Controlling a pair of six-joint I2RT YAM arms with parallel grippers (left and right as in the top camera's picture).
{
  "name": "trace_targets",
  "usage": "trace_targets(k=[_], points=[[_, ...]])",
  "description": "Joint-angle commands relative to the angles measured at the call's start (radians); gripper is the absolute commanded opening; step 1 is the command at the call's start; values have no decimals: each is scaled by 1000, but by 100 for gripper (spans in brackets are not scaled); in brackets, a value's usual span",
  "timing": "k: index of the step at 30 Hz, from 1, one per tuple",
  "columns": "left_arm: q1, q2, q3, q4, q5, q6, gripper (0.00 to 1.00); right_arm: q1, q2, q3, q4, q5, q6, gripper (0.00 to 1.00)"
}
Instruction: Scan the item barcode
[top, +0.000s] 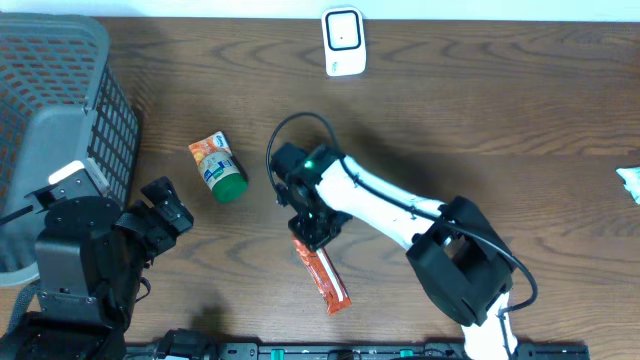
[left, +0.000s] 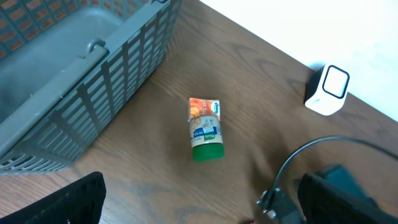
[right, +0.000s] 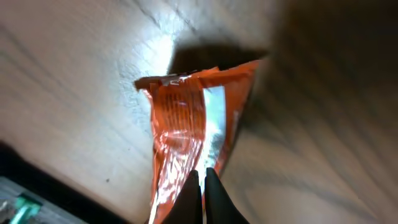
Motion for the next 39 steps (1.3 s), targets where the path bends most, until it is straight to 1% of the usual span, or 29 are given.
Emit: trace_targets(k=[1,2,3,4,7,8,10,12,15,17,18,19,20,21,22,23,24,25,27,29,32,34,37,39], points=[[4,2,-8,-2,-2,-9,99,-31,-18,90,-60,-2,-13,22],[4,2,-8,-2,-2,-9,99,-36,-19,104,-77,-3,-13,43],[4,2,-8,-2,-2,-9,99,-40,-21,115,-94,-11,-14,61],[4,2,-8,-2,-2,-9,99,-45,-21,122,-110,-32,-26,67],[4,2,-8,-2,-2,-9,99,-55,-21,119,-140,-193,-130,72],[4,2,-8,-2,-2,-9,99,-69,-21,109,-150,-261,-158,76],[4,2,-8,-2,-2,-9,99,-93,-21,100,-161,-298,-171,78],[4,2,-8,-2,-2,-9,99,-126,-21,71,-170,-345,-219,80],[4,8,-8,-2,39,-9,99,-169,-21,2,-188,-372,-273,79],[4,23,-10,2,103,-8,100,-191,-21,-55,-189,-369,-280,75],[4,37,-14,5,143,-8,93,-204,-21,-85,-183,-369,-283,71],[4,52,-20,6,177,-9,78,-215,-21,-106,-181,-369,-283,66],[4,71,-24,6,208,-9,58,-233,-21,-121,-188,-369,-283,60],[4,128,-33,8,288,-9,38,-271,-21,-131,-204,-369,-283,40],[4,163,-37,9,332,-9,28,-294,-22,-131,-208,-369,-283,27],[4,196,-39,10,368,-8,15,-315,-24,-131,-207,-369,-283,17],[4,233,-39,9,402,-8,8,-344,-26,-130,-201,-369,-283,10],[4,278,-39,10,440,0,7,-370,-31,-130,-196,-370,-277,1],[4,354,-39,17,513,24,8,-429,-40,-129,-182,-369,-270,2],[3,456,-39,43,683,82,7,-523,-51,-129,-138,-368,-257,1],[-12,571,-39,62,896,217,7,-629,-55,-129,-81,-360,-217,1],[-26,636,-39,57,978,291,7,-687,-55,-129,-65,-361,-206,2],[-53,736,-39,42,1086,449,8,-755,-55,-129,-63,-360,-208,1],[-79,797,-39,28,1098,535,7,-782,-55,-129,-63,-352,-208,1]])
